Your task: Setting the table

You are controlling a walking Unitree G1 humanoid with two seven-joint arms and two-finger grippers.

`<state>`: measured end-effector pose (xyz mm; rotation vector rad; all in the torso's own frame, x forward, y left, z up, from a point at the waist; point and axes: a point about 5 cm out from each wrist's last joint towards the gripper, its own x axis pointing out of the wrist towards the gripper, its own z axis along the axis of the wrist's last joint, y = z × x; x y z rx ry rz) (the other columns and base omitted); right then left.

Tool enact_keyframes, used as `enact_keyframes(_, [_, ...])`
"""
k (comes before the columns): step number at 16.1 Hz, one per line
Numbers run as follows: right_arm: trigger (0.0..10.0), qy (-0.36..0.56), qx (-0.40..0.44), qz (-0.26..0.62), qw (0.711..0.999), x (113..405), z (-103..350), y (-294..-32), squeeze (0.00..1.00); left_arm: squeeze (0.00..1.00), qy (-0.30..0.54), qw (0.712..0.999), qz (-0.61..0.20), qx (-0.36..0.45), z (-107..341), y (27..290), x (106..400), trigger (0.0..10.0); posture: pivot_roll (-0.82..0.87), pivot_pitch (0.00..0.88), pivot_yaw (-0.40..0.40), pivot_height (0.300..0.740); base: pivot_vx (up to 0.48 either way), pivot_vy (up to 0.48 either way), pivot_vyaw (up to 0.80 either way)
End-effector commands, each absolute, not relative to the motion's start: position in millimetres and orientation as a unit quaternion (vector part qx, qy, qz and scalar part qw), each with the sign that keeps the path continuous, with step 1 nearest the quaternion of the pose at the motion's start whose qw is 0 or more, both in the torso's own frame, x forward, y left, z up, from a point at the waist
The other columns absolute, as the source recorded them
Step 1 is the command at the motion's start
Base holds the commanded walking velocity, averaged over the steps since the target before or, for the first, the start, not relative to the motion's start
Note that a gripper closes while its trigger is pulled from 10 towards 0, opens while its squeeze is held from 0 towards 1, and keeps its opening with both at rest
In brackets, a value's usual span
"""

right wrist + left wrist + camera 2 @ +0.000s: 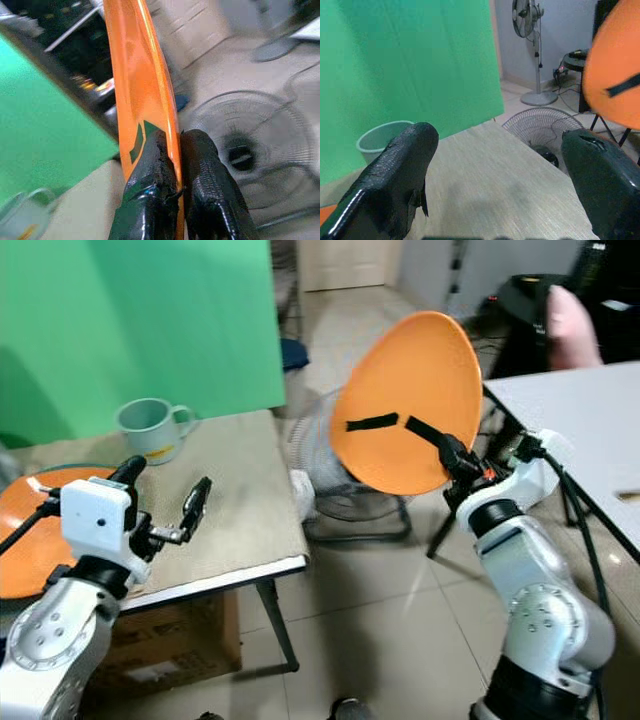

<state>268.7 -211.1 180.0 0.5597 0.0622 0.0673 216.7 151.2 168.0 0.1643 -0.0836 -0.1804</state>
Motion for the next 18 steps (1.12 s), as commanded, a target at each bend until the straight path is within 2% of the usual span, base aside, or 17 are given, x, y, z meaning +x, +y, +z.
enact_keyframes(1, [10.0,-0.012,0.251,0.022,0.968,267.5,194.3,-210.1,0.0,0.0,-0.042,0.993,-0.076,0.086,167.5,151.5,218.4,10.0,-0.11,0.0,0.049,0.74,0.0,0.0,-0.78])
enact_keyframes(3, [10.0,-0.025,0.203,0.028,0.978,265.8,199.7,-202.5,0.0,0.0,-0.031,0.996,-0.055,0.064,166.7,153.1,219.5,10.0,-0.11,0.0,0.04,0.74,0.0,0.0,-0.78])
enact_keyframes(7, [10.0,-0.039,0.182,0.041,0.982,267.1,204.0,-190.5,0.0,0.0,-0.032,0.998,-0.027,0.053,168.4,160.6,217.1,10.0,-0.1,0.0,0.021,0.74,0.0,0.0,-0.79])
enact_keyframes(13, [10.0,-0.043,0.16,0.057,0.984,269.2,203.9,-177.4,0.0,0.0,-0.055,0.994,0.005,0.09,175.4,167.6,215.9,10.0,-0.09,0.0,0.01,0.74,0.0,0.0,-0.8])
enact_keyframes(18, [10.0,-0.007,0.17,0.069,0.983,268.9,195.0,-165.3,0.0,0.0,-0.039,0.997,-0.008,0.071,174.3,170.9,218.7,10.0,-0.09,0.0,0.015,0.74,0.049,0.0,-0.8])
